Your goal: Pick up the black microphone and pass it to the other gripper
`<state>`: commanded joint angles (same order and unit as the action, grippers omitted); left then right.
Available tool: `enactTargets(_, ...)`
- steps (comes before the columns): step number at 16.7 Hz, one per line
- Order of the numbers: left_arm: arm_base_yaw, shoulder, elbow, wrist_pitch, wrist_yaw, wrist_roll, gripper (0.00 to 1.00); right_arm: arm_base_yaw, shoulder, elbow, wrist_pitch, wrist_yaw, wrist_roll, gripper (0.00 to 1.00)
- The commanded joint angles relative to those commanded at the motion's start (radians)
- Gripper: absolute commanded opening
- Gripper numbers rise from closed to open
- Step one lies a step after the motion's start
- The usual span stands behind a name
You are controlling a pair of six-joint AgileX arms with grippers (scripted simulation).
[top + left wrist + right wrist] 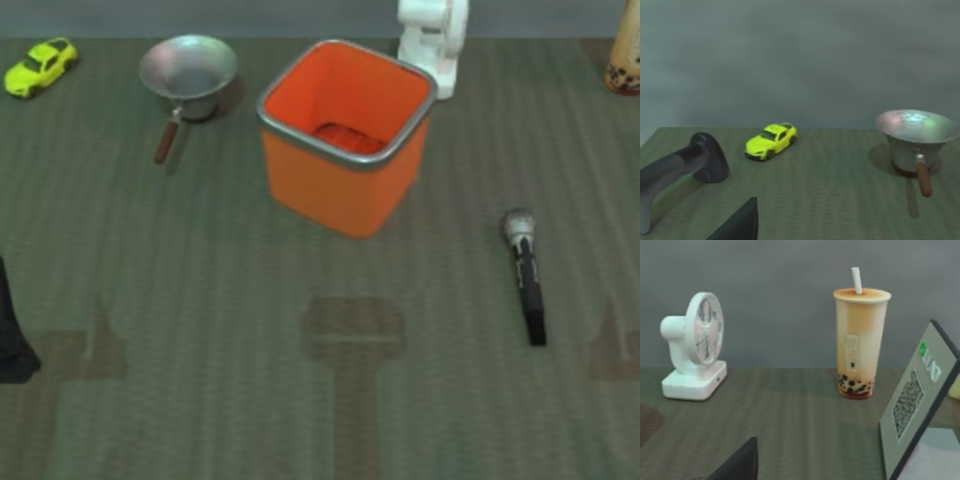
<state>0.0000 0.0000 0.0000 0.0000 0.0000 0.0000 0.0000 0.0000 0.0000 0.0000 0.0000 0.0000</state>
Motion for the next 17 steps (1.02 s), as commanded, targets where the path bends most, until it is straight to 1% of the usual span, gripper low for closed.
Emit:
enactTargets(4, 0.0, 0.0, 0.0, 0.0, 0.0, 0.0, 1.0, 0.011, 0.031, 0.027, -0.024, -0.001, 0.009, 1.0)
enactTargets(8, 0.0, 0.0, 0.0, 0.0, 0.0, 0.0, 1.0, 0.062, 0.22, 0.185, -0.158, 0.006, 0.06, 1.0)
enactTargets(11, 0.0, 0.0, 0.0, 0.0, 0.0, 0.0, 1.0, 0.114, 0.468, 0.371, -0.3, 0.017, 0.12, 1.0)
enactTargets(17, 0.0, 0.0, 0.0, 0.0, 0.0, 0.0, 1.0, 0.237, 1.093, 0.822, -0.603, 0.04, 0.256, 1.0)
